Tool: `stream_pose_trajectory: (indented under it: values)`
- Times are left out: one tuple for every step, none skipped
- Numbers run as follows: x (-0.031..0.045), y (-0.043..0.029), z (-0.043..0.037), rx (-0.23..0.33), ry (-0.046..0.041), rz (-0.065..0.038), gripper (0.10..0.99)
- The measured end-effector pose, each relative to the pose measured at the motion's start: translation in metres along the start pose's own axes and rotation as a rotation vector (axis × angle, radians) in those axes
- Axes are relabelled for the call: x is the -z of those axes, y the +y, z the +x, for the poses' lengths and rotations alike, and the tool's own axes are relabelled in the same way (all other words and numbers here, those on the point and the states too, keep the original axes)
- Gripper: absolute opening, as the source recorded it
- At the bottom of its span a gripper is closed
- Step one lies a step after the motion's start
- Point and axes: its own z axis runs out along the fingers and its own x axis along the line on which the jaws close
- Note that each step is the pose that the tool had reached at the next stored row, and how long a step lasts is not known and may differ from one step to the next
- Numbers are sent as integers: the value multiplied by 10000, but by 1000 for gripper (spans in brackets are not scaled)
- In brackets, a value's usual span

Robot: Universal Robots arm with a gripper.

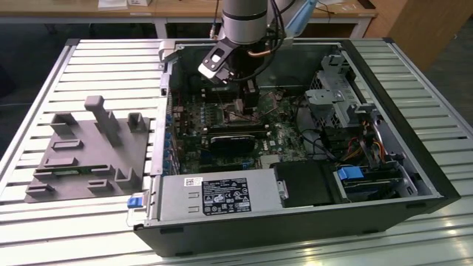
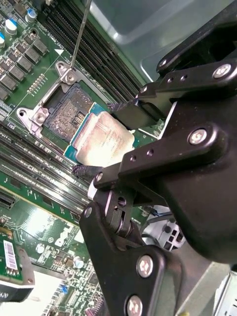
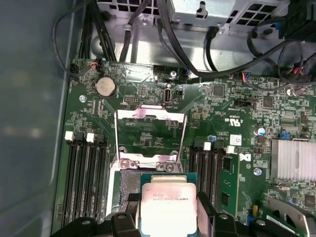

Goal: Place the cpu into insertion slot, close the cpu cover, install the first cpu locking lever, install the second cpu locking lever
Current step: 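Place the cpu into insertion slot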

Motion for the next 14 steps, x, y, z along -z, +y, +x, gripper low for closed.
stream_pose_trajectory:
  values:
    - [-10,-1,2,-1,0,-1,537]
    - [-21,-3,5,-1,1,-2,537]
    - [-31,-4,9,-2,1,-2,537]
    - [-41,-5,14,-1,1,-2,537]
    - [-50,-6,19,-1,2,-2,537]
    - [-59,-8,26,-1,1,-1,537]
    - [-68,-11,32,-1,2,-2,537]
    - [-78,-14,38,-1,2,-2,537]
    - [-86,-17,45,-1,2,-2,537]
    - [-93,-21,50,-1,1,-1,537]
    - [-100,-25,56,-1,1,-2,537]
    - [-107,-31,63,-1,2,-2,537]
    - [-114,-36,69,-1,2,-2,537]
    - [-122,-41,75,0,2,-2,537]
